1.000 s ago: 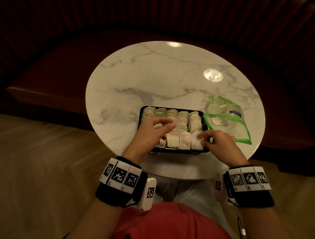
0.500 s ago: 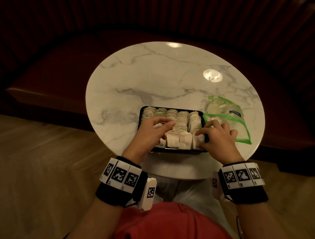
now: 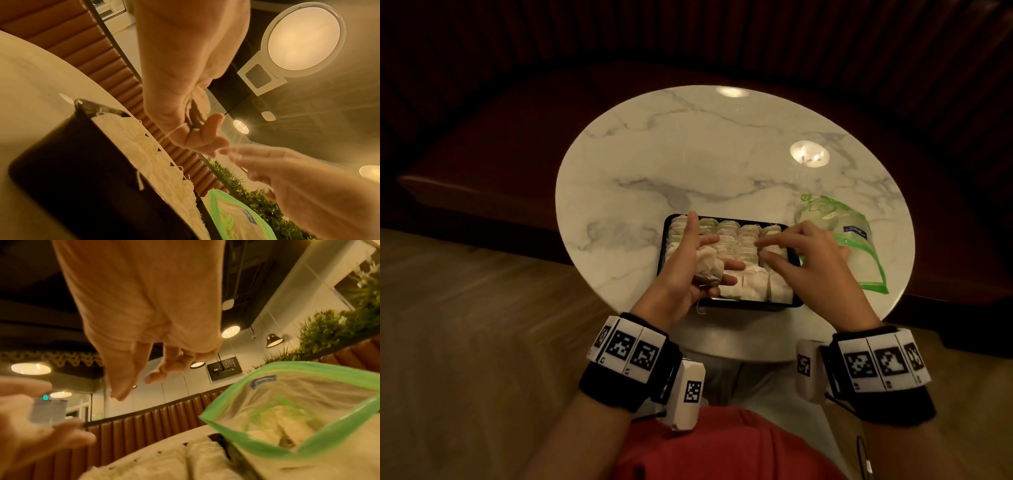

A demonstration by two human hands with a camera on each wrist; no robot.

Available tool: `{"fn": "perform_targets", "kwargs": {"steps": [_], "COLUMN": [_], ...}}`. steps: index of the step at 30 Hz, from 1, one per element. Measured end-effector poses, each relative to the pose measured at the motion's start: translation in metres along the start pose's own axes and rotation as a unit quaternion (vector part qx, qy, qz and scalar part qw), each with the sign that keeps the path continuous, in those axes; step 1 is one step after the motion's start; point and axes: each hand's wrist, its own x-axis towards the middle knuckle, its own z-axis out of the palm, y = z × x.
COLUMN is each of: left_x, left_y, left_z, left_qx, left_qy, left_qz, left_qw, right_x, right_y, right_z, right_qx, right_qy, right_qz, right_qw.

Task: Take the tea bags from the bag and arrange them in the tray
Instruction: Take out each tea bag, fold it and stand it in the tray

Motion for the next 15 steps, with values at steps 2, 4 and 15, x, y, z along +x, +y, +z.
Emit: {"fn": "perform_targets", "kwargs": {"steps": [2, 4, 15], "left_x": [-0.002, -0.001, -0.007], "left_y": [0.000, -0.001, 0.004], "left_z": [-0.001, -0.003, -0.005], "left_qx": [0.002, 0.000, 0.089], "left_qy": [-0.024, -0.056, -0.143], "left_qz": [-0.014, -0.015, 0.018], "left_qw": [1.000, 0.998, 0.986], "right_x": [-0.002, -0.003, 0.006], "right_y": [-0.015, -0.024, -0.018], "right_z": [-0.002, 0.001, 0.014], "right_qx": [0.083, 0.102, 0.250], "right_qy": [-0.033, -0.067, 0.008], "right_qz": [-0.037, -0.062, -0.022], "right_qw": [0.995, 0.991, 0.968]}}
